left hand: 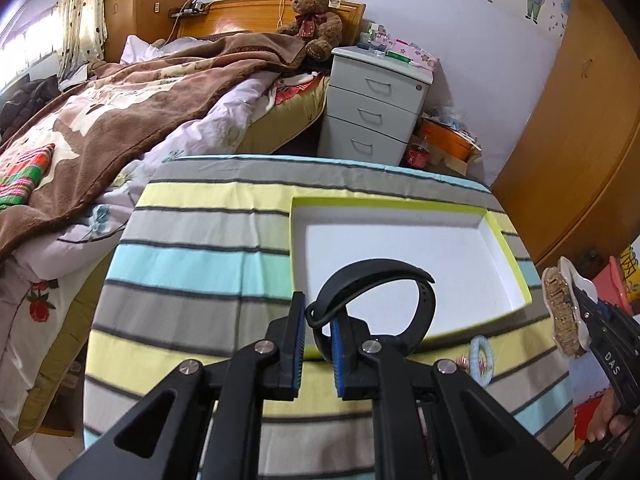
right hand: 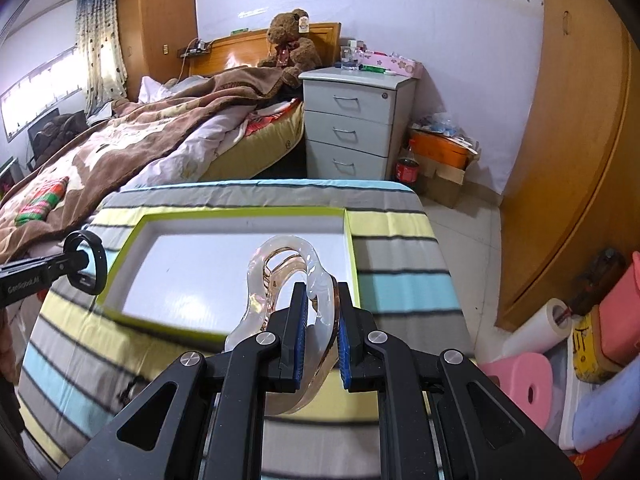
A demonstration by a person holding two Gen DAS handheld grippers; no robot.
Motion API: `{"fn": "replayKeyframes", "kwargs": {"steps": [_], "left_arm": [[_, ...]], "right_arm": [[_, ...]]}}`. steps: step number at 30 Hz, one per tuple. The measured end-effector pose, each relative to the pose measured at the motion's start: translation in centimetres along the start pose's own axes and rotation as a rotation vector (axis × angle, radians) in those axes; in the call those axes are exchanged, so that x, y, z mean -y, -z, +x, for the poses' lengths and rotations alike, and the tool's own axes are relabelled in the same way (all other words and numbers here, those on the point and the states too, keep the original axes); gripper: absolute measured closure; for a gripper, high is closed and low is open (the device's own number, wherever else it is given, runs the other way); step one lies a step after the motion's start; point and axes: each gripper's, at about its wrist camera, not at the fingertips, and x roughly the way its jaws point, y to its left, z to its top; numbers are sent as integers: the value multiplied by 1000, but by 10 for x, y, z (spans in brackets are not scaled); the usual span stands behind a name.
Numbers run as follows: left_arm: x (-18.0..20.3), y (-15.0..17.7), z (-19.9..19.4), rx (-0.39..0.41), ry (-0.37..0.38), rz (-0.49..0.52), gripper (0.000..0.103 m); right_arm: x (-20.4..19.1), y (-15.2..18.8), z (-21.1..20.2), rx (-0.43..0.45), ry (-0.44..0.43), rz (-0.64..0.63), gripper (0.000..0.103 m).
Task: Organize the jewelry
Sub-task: 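Carry the band with the left gripper over the green tray while the right gripper carries the clip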
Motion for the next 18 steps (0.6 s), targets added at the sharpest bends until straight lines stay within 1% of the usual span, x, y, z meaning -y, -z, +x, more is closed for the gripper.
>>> {"fn": "replayKeyframes", "kwargs": {"steps": [6, 12, 18], "left_arm": [[3, -19, 26, -18, 23, -17, 91], [9, -29, 54, -53, 31, -21, 91], [12, -36, 81, -82, 22, -30, 91]], "right_arm": [[6, -20, 39, -50, -14, 17, 89], [8, -27, 70, -89, -14, 20, 89], [9, -33, 94, -116, -11, 12, 89]]}}
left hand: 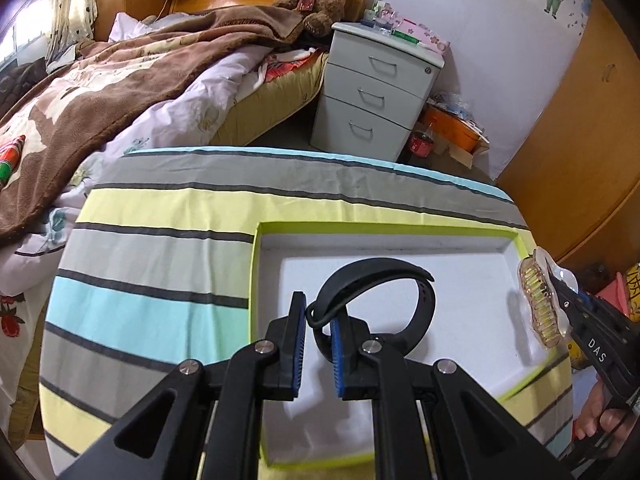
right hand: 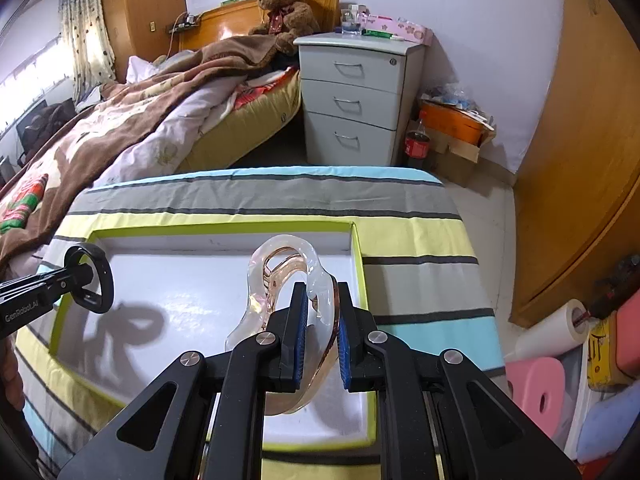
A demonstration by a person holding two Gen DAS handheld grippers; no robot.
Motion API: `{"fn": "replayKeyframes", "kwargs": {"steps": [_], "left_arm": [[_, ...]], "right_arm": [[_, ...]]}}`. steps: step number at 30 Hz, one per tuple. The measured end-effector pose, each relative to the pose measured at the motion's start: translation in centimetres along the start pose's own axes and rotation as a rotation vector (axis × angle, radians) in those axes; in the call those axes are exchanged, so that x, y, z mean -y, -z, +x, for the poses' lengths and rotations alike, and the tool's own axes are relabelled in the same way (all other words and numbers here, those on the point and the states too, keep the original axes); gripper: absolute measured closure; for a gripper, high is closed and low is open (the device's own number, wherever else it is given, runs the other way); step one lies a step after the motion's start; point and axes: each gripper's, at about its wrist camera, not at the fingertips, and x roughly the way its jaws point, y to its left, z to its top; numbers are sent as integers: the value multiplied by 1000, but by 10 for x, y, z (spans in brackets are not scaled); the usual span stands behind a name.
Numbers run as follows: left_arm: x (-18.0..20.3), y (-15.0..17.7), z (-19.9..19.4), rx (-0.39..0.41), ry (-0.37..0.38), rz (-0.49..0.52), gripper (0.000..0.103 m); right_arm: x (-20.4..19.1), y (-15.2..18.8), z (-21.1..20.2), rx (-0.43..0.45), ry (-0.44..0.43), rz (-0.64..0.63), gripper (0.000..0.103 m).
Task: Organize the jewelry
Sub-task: 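Carry the band with the left gripper over the green tray while the right gripper carries the clip, then open the left gripper to drop the band in the tray while the right gripper releases the clip there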
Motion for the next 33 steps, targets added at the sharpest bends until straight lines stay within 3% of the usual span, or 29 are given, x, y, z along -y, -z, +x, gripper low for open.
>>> {"fn": "replayKeyframes", "kwargs": {"steps": [12, 26, 33], "left_arm": [[6, -6, 31, -45, -20, 0, 91], [8, -7, 39, -49, -59, 15, 90], [7, -9, 38, -44, -74, 15, 78]], "right_arm": [[-1, -4, 26, -24, 35, -31, 89], [1, -7, 40, -32, 51, -53, 89], [-3, -6, 37, -26, 66, -57, 89]]}}
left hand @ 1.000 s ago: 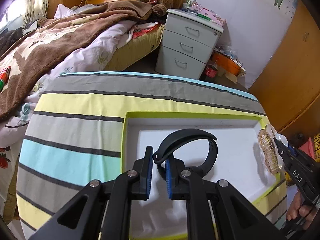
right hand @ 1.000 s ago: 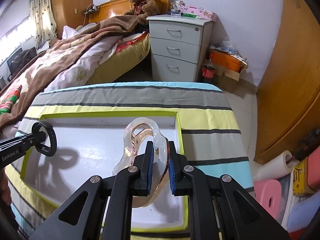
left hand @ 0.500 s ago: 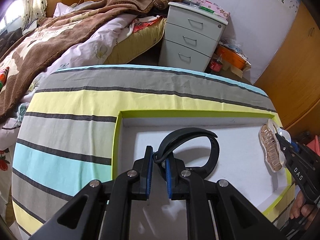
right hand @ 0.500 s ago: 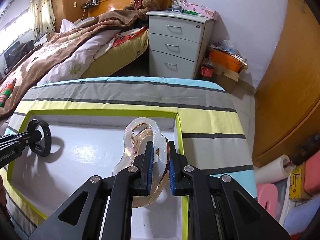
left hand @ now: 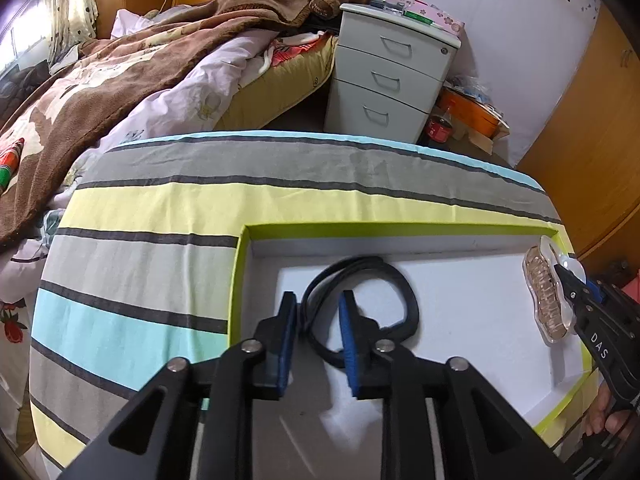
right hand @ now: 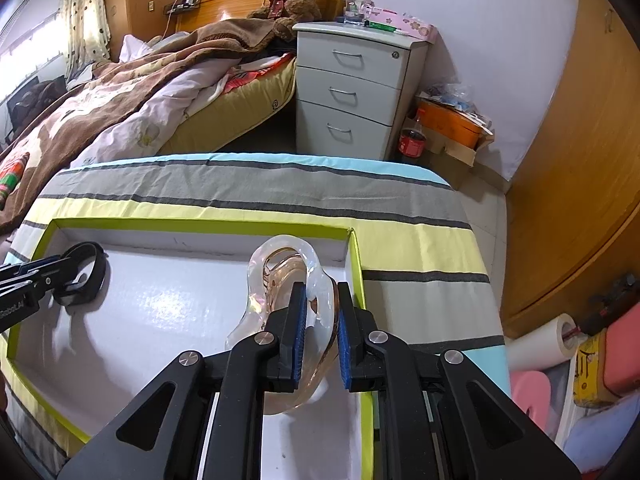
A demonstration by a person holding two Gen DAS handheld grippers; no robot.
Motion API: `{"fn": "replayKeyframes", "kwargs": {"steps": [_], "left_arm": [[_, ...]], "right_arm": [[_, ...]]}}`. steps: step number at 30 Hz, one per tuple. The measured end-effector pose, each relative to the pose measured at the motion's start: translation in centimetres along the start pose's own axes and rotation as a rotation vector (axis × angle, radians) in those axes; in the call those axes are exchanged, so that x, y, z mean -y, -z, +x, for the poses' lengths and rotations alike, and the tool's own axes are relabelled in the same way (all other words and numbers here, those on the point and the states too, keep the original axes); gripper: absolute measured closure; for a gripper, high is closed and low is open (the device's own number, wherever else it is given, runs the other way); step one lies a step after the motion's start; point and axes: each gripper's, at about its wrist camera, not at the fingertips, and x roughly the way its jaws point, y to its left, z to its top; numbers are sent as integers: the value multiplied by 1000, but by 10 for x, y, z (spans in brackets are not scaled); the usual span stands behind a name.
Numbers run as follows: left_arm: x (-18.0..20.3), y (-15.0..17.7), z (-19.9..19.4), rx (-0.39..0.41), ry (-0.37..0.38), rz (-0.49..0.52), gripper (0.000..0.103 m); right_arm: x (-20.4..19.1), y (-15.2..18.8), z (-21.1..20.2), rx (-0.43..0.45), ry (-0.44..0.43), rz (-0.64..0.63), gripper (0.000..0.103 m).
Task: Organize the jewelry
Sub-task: 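Open the left gripper to drop the band in the tray while the right gripper releases the clip there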
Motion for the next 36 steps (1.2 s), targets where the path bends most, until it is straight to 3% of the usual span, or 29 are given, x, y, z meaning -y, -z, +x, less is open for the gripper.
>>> {"fn": "replayKeyframes", "kwargs": {"steps": [9, 16, 26, 36], "left_arm": [[1, -1, -1, -3, 3, 5, 68], [2, 0, -10, 10, 2, -3, 57], [7, 9, -46, 63, 27, 9, 51], [10, 45, -97, 140, 31, 44, 50]], "right_arm": [[0, -3, -7, 22, -3, -8, 83], [-2, -4, -19, 50, -27, -7, 66], [-1, 5, -59, 116, -41, 23, 65], [-2, 37, -113, 188, -68, 56, 65]]}}
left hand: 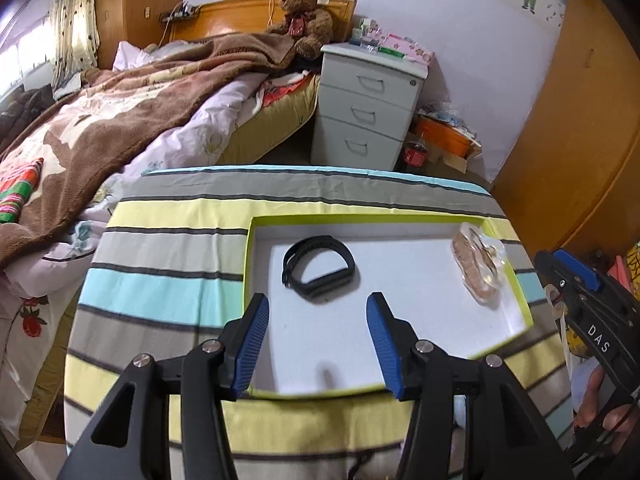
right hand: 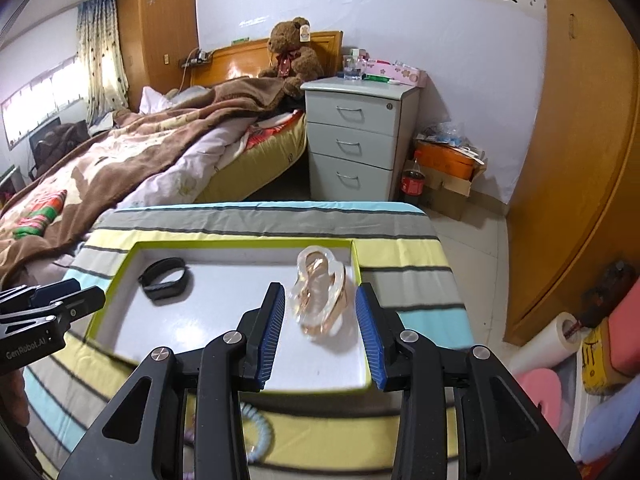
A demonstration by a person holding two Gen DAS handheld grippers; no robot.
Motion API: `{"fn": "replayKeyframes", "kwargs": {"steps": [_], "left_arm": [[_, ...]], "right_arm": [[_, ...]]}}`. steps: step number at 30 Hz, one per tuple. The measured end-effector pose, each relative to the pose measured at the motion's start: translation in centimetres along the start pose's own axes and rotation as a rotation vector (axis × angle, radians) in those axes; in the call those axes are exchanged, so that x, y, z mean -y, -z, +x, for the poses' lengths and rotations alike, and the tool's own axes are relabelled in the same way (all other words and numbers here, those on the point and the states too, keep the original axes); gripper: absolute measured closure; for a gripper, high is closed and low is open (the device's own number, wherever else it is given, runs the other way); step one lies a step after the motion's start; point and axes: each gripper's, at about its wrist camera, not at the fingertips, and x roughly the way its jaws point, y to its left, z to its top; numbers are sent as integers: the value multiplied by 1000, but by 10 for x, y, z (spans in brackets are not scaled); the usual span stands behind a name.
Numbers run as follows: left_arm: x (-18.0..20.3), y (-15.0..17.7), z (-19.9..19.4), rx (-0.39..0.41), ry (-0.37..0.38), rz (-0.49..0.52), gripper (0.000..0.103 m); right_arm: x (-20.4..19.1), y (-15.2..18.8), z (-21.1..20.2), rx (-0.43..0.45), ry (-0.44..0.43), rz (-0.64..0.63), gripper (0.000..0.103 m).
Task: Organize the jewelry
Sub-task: 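Open the left gripper to drop the band in the tray while the right gripper releases the clip there, then grasp the light-blue coil hair tie with the right gripper while the left gripper approaches the beaded bracelets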
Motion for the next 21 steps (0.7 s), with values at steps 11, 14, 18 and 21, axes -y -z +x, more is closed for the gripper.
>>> {"fn": "replayKeyframes", "kwargs": {"steps": [11, 14, 18, 21], "left_arm": [[-18, 54, -38, 17, 41, -30, 50], [-24, 68, -44, 15, 65, -53, 49], [-28, 87, -46, 6, 96, -47, 44], [-32, 100, -48, 9, 135, -56, 42]], "right_arm": [[-3, 48, -38, 18, -35, 13, 64], [-4, 62, -42, 11, -45, 14, 64], [-5, 75, -40, 4, -65, 7, 63], [-6, 85, -33, -14, -61, 0, 63]]}}
